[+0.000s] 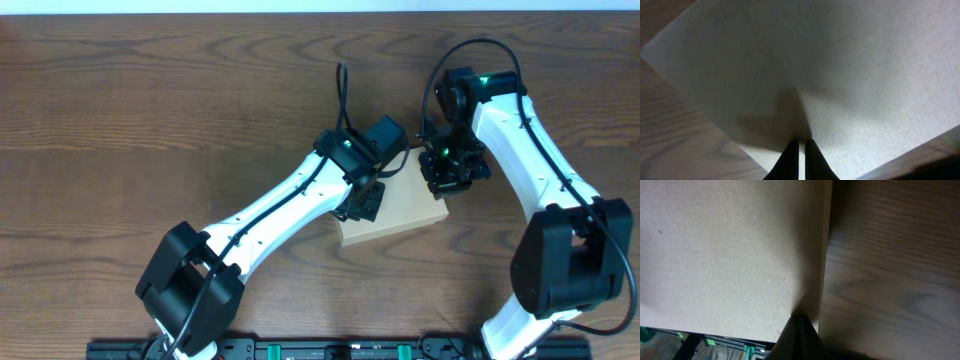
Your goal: Pack container
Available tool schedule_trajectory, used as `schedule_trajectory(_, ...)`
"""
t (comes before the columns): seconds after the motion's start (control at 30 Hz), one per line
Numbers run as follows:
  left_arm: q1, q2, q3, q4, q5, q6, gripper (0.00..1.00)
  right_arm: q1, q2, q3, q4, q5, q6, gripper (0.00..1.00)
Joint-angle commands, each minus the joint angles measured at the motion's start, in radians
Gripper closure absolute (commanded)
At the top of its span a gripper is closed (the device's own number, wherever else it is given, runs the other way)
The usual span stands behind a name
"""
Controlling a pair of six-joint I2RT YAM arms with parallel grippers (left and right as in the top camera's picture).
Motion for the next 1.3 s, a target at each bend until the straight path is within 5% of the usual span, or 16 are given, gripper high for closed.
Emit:
schedule_trajectory(0.0, -0.003, -0.022, -0.035, 0.014, 0.024, -0.015, 0.93, 0.007, -0.006, -0.019, 0.01, -0.02, 0.028, 0.98)
schedule_trajectory(0.4, 0.013, -0.024, -0.035, 0.016, -0.028, -0.014, 0.93, -0.003, -0.006, 0.048, 0.056, -0.045, 0.039, 0.99)
schedule_trajectory(0.83, 0.225, -0.024, 0.338, -0.222, -0.092, 0.069, 0.9, -0.09, -0.006, 0.069, -0.039, 0.062, 0.057, 0.99)
schedule_trajectory(1.27, 0.366, -0.052, 0.397, -0.305, -0.113, 0.107, 0.9, -0.002, -0.006, -0.15, 0.095, -0.043, 0.094, 0.98)
